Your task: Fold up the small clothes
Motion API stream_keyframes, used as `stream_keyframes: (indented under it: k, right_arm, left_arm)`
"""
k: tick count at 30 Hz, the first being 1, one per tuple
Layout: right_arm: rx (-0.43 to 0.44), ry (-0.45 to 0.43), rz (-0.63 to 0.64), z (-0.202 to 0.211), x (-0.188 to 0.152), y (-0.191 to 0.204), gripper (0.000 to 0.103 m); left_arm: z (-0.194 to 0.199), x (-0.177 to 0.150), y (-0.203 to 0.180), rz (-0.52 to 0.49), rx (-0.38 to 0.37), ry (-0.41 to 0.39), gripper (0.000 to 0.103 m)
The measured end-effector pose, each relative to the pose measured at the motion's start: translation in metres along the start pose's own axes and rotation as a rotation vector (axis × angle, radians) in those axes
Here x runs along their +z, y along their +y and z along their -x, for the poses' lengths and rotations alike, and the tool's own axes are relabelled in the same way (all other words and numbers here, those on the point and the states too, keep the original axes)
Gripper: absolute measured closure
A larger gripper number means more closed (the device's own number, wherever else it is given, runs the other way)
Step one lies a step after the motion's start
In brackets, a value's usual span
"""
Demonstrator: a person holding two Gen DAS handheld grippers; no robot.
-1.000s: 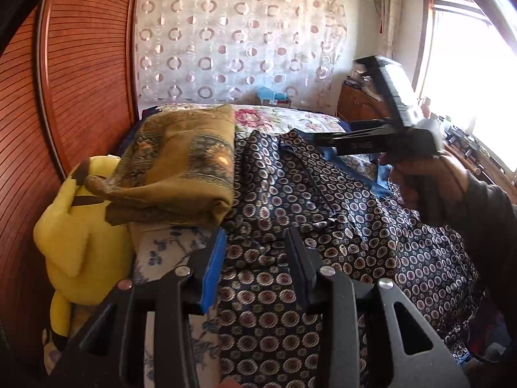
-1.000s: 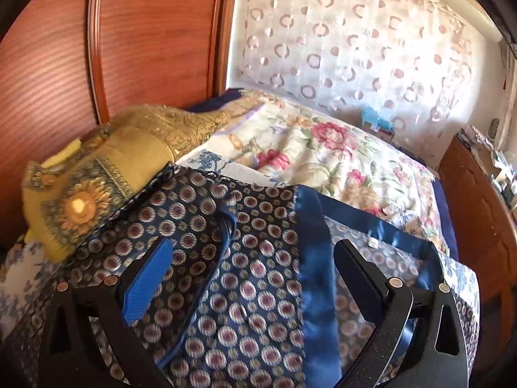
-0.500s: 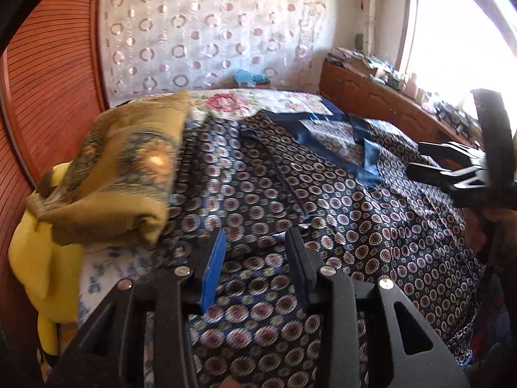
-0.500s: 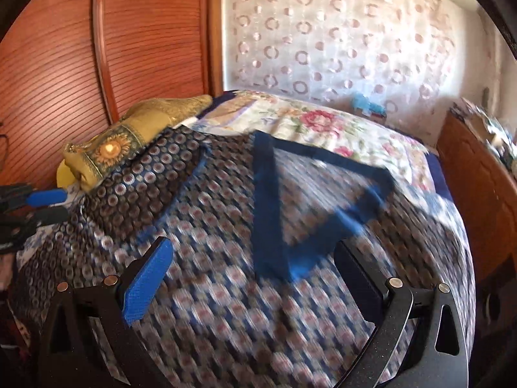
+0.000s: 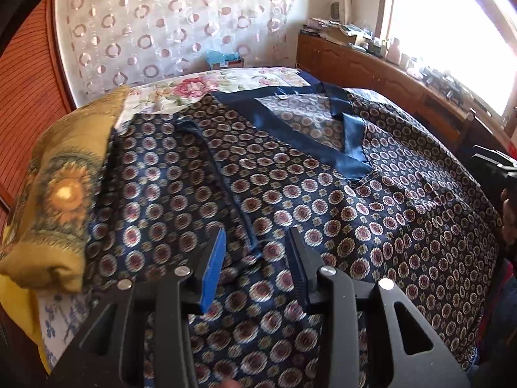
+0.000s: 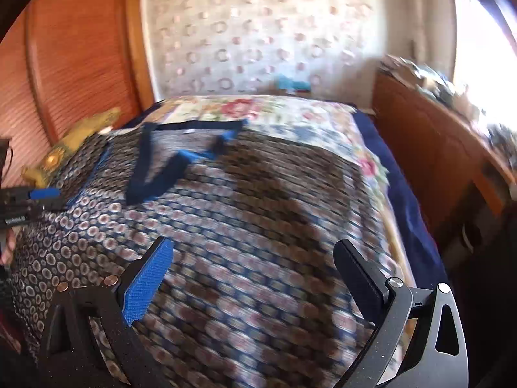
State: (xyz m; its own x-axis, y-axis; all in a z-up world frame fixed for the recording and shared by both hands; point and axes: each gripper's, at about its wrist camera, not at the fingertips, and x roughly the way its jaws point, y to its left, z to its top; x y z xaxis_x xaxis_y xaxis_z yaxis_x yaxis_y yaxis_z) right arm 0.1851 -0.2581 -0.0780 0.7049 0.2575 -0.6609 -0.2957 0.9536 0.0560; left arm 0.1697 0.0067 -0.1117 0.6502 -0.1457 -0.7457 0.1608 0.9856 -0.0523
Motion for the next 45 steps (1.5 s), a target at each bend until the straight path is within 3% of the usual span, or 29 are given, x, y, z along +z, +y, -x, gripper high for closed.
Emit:
stream_keyframes:
  k: [11,14,18,22,26,30,32,35,45]
  right_arm:
    - [-0.108,0.038,-0.100,0.014,-0.017,-0.083,0.010]
    - [-0.094,0.066,-0.125,0.009,-0.025,-0.093,0.015]
    - [-0.058,0.101,-0.175,0.003,-0.035,-0.106,0.031]
    - [-0.055,0.125,-0.176,-0.001,-0.039,-0.105,0.044]
    - [-0.052,0.162,-0.160,-0.005,-0.044,-0.104,0.066]
    - [-0.049,0.152,-0.140,-0.002,-0.045,-0.101,0.076]
    - [-0.071,0.150,-0.121,0.000,-0.045,-0.099,0.082]
    - [-0.146,0.151,-0.040,0.003,-0.043,-0.091,0.099]
    - [-0.124,0.065,0.036,0.017,-0.020,-0.063,0.103]
  left_arm:
    - [-0.026,0.006,-0.020,-0.047,-0.019,0.068,0.067]
    - [-0.028,0.004,-0.024,-0.064,-0.012,0.063,0.066]
    - [-0.029,0.003,-0.027,-0.070,-0.021,0.044,0.061]
    - [-0.030,0.001,-0.033,-0.096,-0.044,0.038,0.049]
    - [-0.031,0.002,-0.036,-0.103,-0.047,0.040,0.047]
    - [-0.032,0.003,-0.037,-0.103,-0.050,0.041,0.046]
    - [-0.032,0.003,-0.037,-0.104,-0.048,0.041,0.046]
    - [-0.032,0.003,-0.037,-0.105,-0.045,0.041,0.046]
    - [-0.032,0.003,-0.037,-0.105,-0.045,0.041,0.045]
